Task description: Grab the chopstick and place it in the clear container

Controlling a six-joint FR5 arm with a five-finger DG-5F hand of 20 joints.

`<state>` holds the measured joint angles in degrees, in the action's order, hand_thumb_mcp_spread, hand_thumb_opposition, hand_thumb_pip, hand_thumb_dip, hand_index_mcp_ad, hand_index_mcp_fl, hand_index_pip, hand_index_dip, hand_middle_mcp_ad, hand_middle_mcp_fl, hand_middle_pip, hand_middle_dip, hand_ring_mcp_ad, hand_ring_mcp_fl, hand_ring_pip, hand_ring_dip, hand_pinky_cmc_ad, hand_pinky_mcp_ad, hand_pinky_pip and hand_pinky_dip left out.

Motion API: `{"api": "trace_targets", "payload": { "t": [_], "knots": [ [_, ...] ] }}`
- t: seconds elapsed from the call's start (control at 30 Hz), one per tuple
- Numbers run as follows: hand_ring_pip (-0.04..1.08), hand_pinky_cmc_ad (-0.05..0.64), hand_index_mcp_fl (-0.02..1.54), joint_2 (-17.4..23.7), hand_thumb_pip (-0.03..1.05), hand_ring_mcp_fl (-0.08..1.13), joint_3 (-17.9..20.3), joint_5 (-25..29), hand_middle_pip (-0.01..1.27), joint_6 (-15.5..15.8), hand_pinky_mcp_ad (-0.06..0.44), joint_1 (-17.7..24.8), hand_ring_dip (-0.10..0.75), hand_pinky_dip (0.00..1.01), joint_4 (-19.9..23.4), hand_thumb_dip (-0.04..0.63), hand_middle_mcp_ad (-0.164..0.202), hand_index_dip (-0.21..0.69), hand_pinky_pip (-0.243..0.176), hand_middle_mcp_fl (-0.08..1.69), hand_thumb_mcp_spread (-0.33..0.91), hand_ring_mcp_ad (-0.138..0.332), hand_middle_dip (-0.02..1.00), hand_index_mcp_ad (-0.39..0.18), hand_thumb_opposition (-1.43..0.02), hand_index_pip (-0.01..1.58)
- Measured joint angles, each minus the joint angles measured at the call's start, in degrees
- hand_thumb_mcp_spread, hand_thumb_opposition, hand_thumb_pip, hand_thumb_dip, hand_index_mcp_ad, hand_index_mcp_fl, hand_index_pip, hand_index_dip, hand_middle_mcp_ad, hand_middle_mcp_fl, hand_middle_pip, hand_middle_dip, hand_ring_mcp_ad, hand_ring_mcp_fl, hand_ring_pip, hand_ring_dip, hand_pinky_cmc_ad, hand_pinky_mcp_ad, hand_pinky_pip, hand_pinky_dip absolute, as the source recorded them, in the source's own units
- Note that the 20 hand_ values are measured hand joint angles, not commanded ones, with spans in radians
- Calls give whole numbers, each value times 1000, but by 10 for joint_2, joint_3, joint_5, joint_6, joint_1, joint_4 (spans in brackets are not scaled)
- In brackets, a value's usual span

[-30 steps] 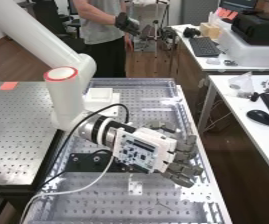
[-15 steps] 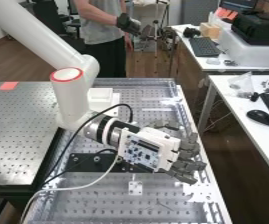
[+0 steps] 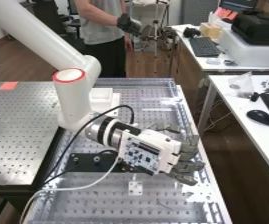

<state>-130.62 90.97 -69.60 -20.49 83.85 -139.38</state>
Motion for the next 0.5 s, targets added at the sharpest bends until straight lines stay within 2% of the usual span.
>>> {"api": "trace_targets", "payload": {
  "t": [0.13,0.2,0.33,0.4,0.5],
  "knots": [
    [75,283,225,-2,595,511,-3,0,696,0,232,1,445,176,-1,354,93,77,14,572,534,133,674,-61,-820,1342],
    [84,297,239,-3,595,511,-5,1,698,0,232,1,457,180,-1,354,93,77,28,572,536,133,688,-63,-820,1339],
    [77,307,278,-5,595,524,-8,3,712,0,232,1,461,176,-3,340,89,77,28,606,531,136,686,-63,-817,1342],
    [80,307,290,-6,595,543,-9,2,716,0,232,1,471,176,-4,340,93,77,26,597,536,117,684,-63,-833,1342],
    [82,314,291,-6,595,543,-11,2,714,1,232,1,480,178,-5,340,94,77,37,620,532,119,696,-73,-833,1339]
  ]
}}
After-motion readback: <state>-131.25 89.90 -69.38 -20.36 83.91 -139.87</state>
